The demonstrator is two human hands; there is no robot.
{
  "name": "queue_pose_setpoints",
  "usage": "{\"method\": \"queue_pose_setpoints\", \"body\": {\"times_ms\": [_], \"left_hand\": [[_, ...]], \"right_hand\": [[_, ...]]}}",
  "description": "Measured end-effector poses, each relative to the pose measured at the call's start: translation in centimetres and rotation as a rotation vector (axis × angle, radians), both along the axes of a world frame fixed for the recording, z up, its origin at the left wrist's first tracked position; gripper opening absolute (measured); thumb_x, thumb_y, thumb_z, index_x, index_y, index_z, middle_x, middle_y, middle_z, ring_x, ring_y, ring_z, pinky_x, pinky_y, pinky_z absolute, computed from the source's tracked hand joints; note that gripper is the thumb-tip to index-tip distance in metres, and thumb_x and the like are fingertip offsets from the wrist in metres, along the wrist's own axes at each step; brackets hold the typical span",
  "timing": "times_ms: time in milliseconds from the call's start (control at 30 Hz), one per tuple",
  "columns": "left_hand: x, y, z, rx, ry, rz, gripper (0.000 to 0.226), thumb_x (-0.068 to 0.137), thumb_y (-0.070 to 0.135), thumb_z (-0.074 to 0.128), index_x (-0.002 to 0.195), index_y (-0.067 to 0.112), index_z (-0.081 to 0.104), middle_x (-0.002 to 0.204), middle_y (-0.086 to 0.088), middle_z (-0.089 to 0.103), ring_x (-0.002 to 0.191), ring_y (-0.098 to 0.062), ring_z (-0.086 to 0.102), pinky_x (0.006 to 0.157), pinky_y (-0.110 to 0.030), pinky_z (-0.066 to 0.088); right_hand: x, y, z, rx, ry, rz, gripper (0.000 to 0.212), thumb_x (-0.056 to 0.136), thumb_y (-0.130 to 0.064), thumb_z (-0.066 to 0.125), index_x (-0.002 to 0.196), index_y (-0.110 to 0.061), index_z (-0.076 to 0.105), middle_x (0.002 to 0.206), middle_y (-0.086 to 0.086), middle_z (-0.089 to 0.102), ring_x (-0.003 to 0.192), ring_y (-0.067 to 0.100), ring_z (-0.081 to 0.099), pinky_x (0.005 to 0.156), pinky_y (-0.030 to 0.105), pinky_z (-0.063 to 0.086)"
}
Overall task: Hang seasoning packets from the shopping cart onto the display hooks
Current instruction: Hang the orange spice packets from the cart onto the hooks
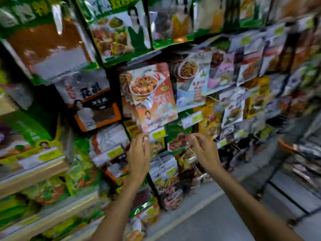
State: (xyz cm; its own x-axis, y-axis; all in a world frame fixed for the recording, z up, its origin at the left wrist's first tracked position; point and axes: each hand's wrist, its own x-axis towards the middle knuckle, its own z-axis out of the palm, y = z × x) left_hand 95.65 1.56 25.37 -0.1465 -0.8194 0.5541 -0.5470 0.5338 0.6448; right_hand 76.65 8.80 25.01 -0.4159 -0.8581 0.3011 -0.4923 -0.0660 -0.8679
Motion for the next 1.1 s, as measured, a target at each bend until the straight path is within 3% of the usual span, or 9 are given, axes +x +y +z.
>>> {"method": "queue_pose_setpoints", "body": {"times_ms": [133,233,367,500,633,733,800,967,1100], "left_hand": [[-9.0,2.3,-5.2,0.281,0.016,-0.190,0.024,0.101,0.016,0.040,0.097,0.009,0.063,0.085,-0.006,0.065,0.084,-0.030,0.062,0.076,-0.046,0.049],[-15.4,4.8,-9.3,0.439,-0.081,-0.290,0.024,0.100,0.012,0.042,0.094,0.002,0.064,0.084,-0.019,0.066,0.077,-0.033,0.061,0.070,-0.043,0.046],[-22.5,8.9,-13.9,0.577,-0.201,-0.370,0.031,0.099,0.015,0.045,0.089,-0.007,0.064,0.083,-0.024,0.066,0.074,-0.027,0.059,0.070,-0.039,0.042],[-27.7,12.4,-16.5,0.724,-0.257,-0.466,0.022,0.098,0.007,0.046,0.093,-0.005,0.064,0.091,-0.020,0.068,0.085,-0.028,0.062,0.080,-0.040,0.047],[-32.1,14.2,-17.7,0.750,-0.370,-0.567,0.018,0.096,0.010,0.050,0.093,0.001,0.065,0.083,-0.013,0.066,0.078,-0.024,0.060,0.064,-0.027,0.039],[-36.2,14.0,-18.0,0.790,-0.415,-0.642,0.019,0.097,0.016,0.050,0.102,0.006,0.065,0.090,-0.004,0.065,0.082,-0.017,0.058,0.061,-0.011,0.037],[-39.4,13.3,-18.3,0.783,-0.441,-0.681,0.023,0.097,0.019,0.049,0.106,0.006,0.065,0.095,-0.004,0.066,0.087,-0.016,0.059,0.064,-0.010,0.037],[-48.5,10.9,-18.8,0.730,-0.463,-0.758,0.019,0.096,0.020,0.053,0.107,0.012,0.066,0.086,0.005,0.063,0.076,0.001,0.055,0.062,-0.001,0.038],[-56.9,8.1,-19.2,0.726,-0.469,-0.842,0.014,0.095,0.019,0.055,0.104,0.019,0.065,0.086,0.016,0.061,0.081,0.006,0.056,0.065,0.000,0.039]], "right_hand": [[-7.2,6.7,-6.3,0.175,-0.083,-0.175,0.025,0.099,-0.024,0.048,0.095,-0.005,0.065,0.079,0.018,0.067,0.073,0.032,0.065,0.069,0.043,0.050],[-12.2,12.2,-10.7,0.304,-0.126,-0.325,0.025,0.098,-0.022,0.051,0.091,-0.004,0.067,0.081,0.018,0.069,0.077,0.031,0.065,0.071,0.041,0.047],[-17.6,19.5,-15.2,0.476,-0.236,-0.445,0.025,0.098,-0.020,0.051,0.092,-0.001,0.066,0.082,0.020,0.069,0.081,0.035,0.066,0.075,0.048,0.052],[-21.2,25.3,-17.3,0.557,-0.280,-0.548,0.019,0.097,-0.021,0.053,0.097,-0.010,0.068,0.085,0.006,0.072,0.082,0.022,0.067,0.079,0.041,0.052],[-24.3,28.6,-18.1,0.583,-0.391,-0.652,0.014,0.096,-0.020,0.054,0.096,-0.016,0.067,0.085,0.003,0.072,0.082,0.019,0.068,0.076,0.037,0.054],[-26.8,29.2,-18.5,0.565,-0.459,-0.732,0.012,0.095,-0.019,0.055,0.093,-0.021,0.067,0.085,-0.003,0.072,0.082,0.007,0.068,0.071,0.016,0.051],[-29.0,28.9,-18.7,0.548,-0.509,-0.779,0.012,0.095,-0.018,0.055,0.094,-0.019,0.067,0.085,-0.005,0.072,0.080,0.001,0.067,0.068,0.007,0.048],[-35.8,27.5,-19.4,0.516,-0.588,-0.897,0.013,0.096,-0.016,0.054,0.093,-0.019,0.067,0.081,-0.005,0.072,0.076,-0.005,0.066,0.067,0.007,0.048],[-42.9,25.4,-19.8,0.490,-0.628,-1.000,0.015,0.096,-0.017,0.054,0.092,-0.017,0.068,0.081,-0.003,0.073,0.075,-0.004,0.066,0.067,0.008,0.048]]}}
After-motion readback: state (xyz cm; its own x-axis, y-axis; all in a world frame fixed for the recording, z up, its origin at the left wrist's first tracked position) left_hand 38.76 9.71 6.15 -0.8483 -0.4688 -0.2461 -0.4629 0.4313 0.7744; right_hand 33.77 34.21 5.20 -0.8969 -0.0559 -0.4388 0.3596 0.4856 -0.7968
